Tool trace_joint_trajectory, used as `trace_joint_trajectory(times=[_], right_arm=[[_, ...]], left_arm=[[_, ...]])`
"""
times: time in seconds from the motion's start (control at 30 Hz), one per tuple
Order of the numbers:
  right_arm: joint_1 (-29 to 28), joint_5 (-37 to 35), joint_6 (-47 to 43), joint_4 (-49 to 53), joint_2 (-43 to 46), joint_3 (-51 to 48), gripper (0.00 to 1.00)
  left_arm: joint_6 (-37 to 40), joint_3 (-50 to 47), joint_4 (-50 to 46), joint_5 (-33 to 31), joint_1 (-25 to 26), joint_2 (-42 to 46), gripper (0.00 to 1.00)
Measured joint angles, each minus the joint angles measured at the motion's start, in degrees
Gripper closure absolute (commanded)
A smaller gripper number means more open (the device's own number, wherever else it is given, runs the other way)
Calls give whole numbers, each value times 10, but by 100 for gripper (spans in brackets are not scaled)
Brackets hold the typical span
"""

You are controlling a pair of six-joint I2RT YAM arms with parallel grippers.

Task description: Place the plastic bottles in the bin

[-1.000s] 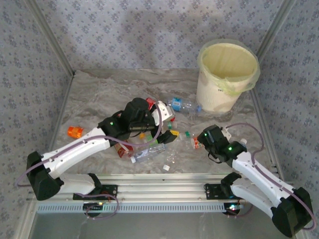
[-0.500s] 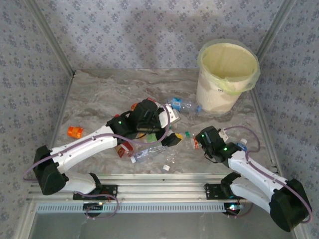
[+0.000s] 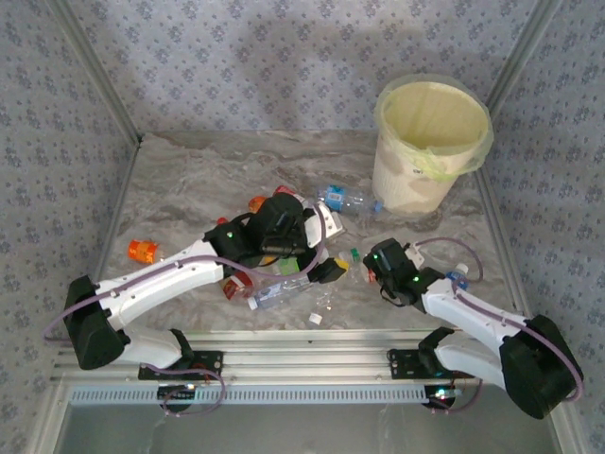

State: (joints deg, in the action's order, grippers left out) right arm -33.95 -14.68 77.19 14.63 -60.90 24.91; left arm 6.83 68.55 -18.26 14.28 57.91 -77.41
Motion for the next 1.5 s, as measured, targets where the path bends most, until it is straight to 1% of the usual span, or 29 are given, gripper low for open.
trace_joint_trajectory(times=[0.43,0.6,0.73,0.9,1.1,1.2,1.3,1.43,1.5], right_arm=[[5,-5,-5,-21,-43,10,21],[33,15,-25,-5,-45,12,21],[63,36,-51,19,-41,12,25],[122,73,-112,67,-14,12,28],[186,111,-210,125,-13,24,29],[198,115,-254,149,-23,40,29],[202,115,-290,166,-41,62,24],[203,115,-323,176,-71,84,24],[203,115,-336,176,-83,88,25]], left_arm=[[0,0,0,-2,1,-5,0],[0,0,-1,-2,1,-6,0],[1,0,-1,-2,1,-7,1],[2,0,-1,-2,1,-7,0],[2,0,-1,-2,1,-7,0],[2,0,-1,-2,1,-7,1],[2,0,-1,-2,1,-7,1],[2,0,-2,-2,1,-7,0],[2,0,-2,-2,1,-7,1]])
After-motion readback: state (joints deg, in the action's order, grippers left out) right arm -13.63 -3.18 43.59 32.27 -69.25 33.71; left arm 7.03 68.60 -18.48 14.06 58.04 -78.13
